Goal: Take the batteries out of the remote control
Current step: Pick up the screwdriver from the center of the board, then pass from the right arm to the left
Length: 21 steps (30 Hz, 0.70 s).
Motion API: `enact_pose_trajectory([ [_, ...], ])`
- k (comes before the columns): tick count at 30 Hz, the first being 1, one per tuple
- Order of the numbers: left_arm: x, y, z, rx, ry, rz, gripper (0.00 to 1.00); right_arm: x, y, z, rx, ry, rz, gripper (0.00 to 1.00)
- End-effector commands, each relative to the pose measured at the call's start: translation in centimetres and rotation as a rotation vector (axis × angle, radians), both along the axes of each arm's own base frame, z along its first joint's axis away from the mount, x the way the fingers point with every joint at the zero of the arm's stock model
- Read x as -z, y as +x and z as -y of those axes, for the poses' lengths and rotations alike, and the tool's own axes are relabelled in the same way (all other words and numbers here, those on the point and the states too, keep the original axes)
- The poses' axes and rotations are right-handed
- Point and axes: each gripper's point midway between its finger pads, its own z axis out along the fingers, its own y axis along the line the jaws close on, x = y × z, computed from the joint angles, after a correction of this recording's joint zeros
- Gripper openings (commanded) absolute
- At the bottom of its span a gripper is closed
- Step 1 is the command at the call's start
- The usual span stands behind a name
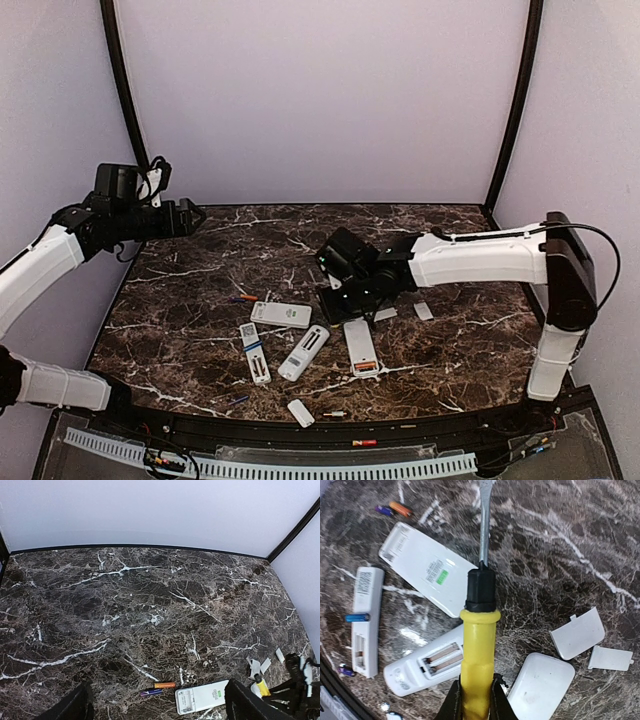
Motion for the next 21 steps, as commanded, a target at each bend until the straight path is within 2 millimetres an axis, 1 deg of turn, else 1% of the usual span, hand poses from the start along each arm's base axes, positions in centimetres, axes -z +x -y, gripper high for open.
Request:
enact_pose_trajectory([
  [1,-1.9,-2.0,-1.2,-0.029,0.015,0.032,0.9,-5.3,0.7,-0.1,-0.013,0.148,0.086,0.0],
  [2,-1.8,-2.3,-1.1,-0.022,0.004,0.027,0.9,-5.8,0.8,0.1,-0.02,0.168,0.084,0.0],
  [3,-2.1,-2.9,-0.6,0.008,-0.019,0.03,0.9,-5.9,0.9,0.3,-0.028,0.182,0.084,0.0],
  [4,-1.9,-3.2,-0.2,0.028,-0.032,0.02,0.9,-6.2,1.0,0.5,-0.04,0.197,0.082,0.0],
  [7,-1.2,-4.5,2.2,0.153,-0.118,-0.036,0.89,-7.2,0.8,0.3,-0.113,0.273,0.078,0.0],
  [8,-1.2,-4.6,2.8,0.182,-0.138,-0.041,0.89,-7.7,0.4,-0.1,-0.156,0.318,0.065,0.0],
  [9,-1.0,-5.2,3.9,0.238,-0.182,-0.063,0.89,-8.2,-0.1,-0.4,-0.196,0.363,0.056,0.0],
  [10,-1.4,-5.7,5.1,0.305,-0.223,-0.06,0.89,-9.2,-0.4,-0.9,-0.235,0.419,0.059,0.0],
  [11,-1.6,-5.8,5.8,0.331,-0.253,-0.053,0.89,-9.9,-1.0,-1.3,-0.275,0.466,0.053,0.0],
  [12,-1.7,-6.6,7.0,0.397,-0.289,-0.065,0.89,-10.6,-1.6,-1.6,-0.312,0.507,0.043,0.0],
  [13,-2.1,-6.7,7.8,0.43,-0.317,-0.054,0.89,-11.3,-2.1,-1.8,-0.34,0.537,0.04,0.0],
  [14,-2.2,-7.3,8.9,0.491,-0.346,-0.068,0.89,-11.9,-2.5,-2.1,-0.364,0.564,0.034,0.0],
  [15,-2.6,-7.5,9.5,0.521,-0.366,-0.066,0.89,-12.5,-2.9,-2.3,-0.385,0.59,0.028,0.0],
  [16,-2.6,-8.2,10.5,0.575,-0.387,-0.087,0.89,-13.2,-3.4,-2.5,-0.41,0.619,0.023,0.0],
  [17,-3.0,-8.3,11.0,0.599,-0.397,-0.085,0.89,-13.7,-3.7,-2.7,-0.428,0.64,0.019,0.0],
  [20,-2.8,-9.5,13.3,0.7,-0.421,-0.129,0.89,-15.2,-4.9,-3.3,-0.486,0.711,0.002,0.0],
  [21,-3.0,-9.5,13.8,0.715,-0.436,-0.13,0.89,-15.5,-5.3,-3.5,-0.507,0.734,-0.009,0.0],
])
